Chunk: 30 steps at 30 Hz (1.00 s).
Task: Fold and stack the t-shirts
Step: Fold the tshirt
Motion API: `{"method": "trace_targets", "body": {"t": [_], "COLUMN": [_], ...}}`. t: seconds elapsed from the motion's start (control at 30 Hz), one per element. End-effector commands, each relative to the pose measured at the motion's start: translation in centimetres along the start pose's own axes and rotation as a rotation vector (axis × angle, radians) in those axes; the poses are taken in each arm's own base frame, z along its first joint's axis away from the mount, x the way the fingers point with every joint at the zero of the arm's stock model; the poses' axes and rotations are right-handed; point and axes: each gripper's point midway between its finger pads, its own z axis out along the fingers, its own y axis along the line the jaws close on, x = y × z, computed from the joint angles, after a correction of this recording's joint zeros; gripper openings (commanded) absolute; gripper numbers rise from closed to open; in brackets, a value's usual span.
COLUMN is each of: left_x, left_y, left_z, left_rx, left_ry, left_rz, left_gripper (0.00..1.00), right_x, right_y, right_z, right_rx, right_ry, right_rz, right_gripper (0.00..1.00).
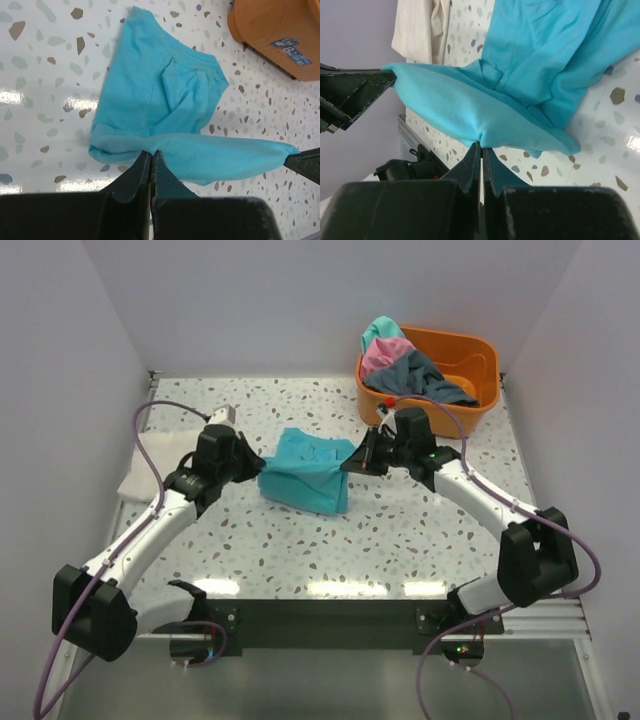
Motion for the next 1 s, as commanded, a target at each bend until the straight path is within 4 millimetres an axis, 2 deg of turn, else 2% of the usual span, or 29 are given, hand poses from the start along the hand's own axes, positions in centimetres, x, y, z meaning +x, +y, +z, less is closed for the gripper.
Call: {"method": "trace_targets", "body": {"t": [0.0,0.07,0.13,0.17,0.2,0.27,0.33,0.37,0.4,0.43,0.47,0.5,0.53,0.57,0.6,0.63,0.67,0.7,0.73,0.77,0.8,0.83,0.9,0.97], "left_x": [-5.7,-5.8,-6.8,-6.2,-7.0,-7.0,-8.5,-8.0,-9.1,-9.0,-7.9,-8.6,-7.4,-7.2,-6.7,-6.5,-7.1,-7.1,-6.6,-7.1,-7.2,-7.3,-7.7,-7.3], "left_y": [-3.0,-2.7,-3.2,-3.3,-3.7,-3.3,-3.7,-3.5,-4.2,-4.3,-3.9,-4.4,-3.6,-3.5,-3.2,-3.1,-3.3,-3.1,-2.6,-2.6,-2.6,-2.6,-2.9,-2.5], "left_z": [0.4,1.7,2.4,3.5,3.8,5.3,6.2,7.6,8.0,8.9,10.6,11.3,13.2,14.0,15.7,16.4,17.0,17.5,18.4,18.5,18.7,18.7,18.4,17.9], "left_rx": [0.093,0.077,0.094,0.108,0.123,0.106,0.119,0.123,0.144,0.146,0.142,0.151,0.133,0.135,0.124,0.121,0.120,0.111,0.091,0.086,0.086,0.085,0.090,0.083], "left_ry": [-0.139,-0.120,-0.137,-0.104,-0.116,-0.099,-0.134,-0.108,-0.125,-0.113,-0.069,-0.076,-0.037,-0.021,0.004,0.015,0.007,0.009,0.021,0.008,0.003,0.001,-0.006,0.003], "left_rz": [0.039,0.041,0.043,0.045,0.049,0.052,0.052,0.057,0.066,0.071,0.078,0.090,0.093,0.100,0.101,0.101,0.098,0.097,0.094,0.094,0.097,0.104,0.119,0.142], "left_gripper": [0.00,0.00,0.00,0.00,0.00,0.00,0.00,0.00,0.00,0.00,0.00,0.00,0.00,0.00,0.00,0.03,0.14,0.24,0.39,0.49,0.66,0.77,1.00,1.00], "right_x": [-4.0,-4.5,-5.1,-5.0,-5.4,-6.0,-7.3,-7.4,-8.1,-8.2,-8.3,-8.7,-8.7,-8.9,-9.3,-9.4,-9.8,-9.9,-10.4,-10.6,-10.9,-11.6,-11.0,-10.2], "right_y": [1.8,1.1,0.1,0.1,-0.6,-2.0,-3.4,-4.5,-5.0,-5.5,-6.0,-6.9,-7.5,-8.3,-9.2,-10.0,-10.7,-11.2,-11.0,-11.1,-11.3,-11.0,-11.1,-10.9], "right_z": [-0.5,-0.3,0.3,0.5,0.6,1.4,1.6,2.2,2.4,2.8,3.3,4.1,4.6,5.4,5.7,5.9,6.2,6.3,6.4,6.5,6.5,6.4,6.3,6.2], "right_rx": [-0.086,-0.072,-0.061,-0.075,-0.069,-0.040,-0.010,0.004,0.009,0.021,0.031,0.051,0.064,0.078,0.115,0.148,0.175,0.204,0.202,0.206,0.222,0.227,0.239,0.215], "right_ry": [-0.070,-0.067,-0.059,-0.048,-0.054,-0.069,-0.095,-0.089,-0.100,-0.097,-0.086,-0.076,-0.070,-0.064,-0.079,-0.086,-0.091,-0.094,-0.102,-0.107,-0.114,-0.121,-0.083,-0.066], "right_rz": [-0.043,-0.036,-0.027,-0.024,-0.012,0.000,0.018,0.033,0.029,0.028,0.029,0.018,0.024,0.024,0.031,0.031,0.030,0.033,0.026,0.021,0.022,0.011,0.009,0.018], "right_gripper": [0.00,0.00,0.00,0.00,0.00,0.00,0.00,0.00,0.00,0.00,0.00,0.00,0.00,0.00,0.00,0.00,0.00,0.17,0.28,0.37,0.46,0.51,0.59,0.61]}}
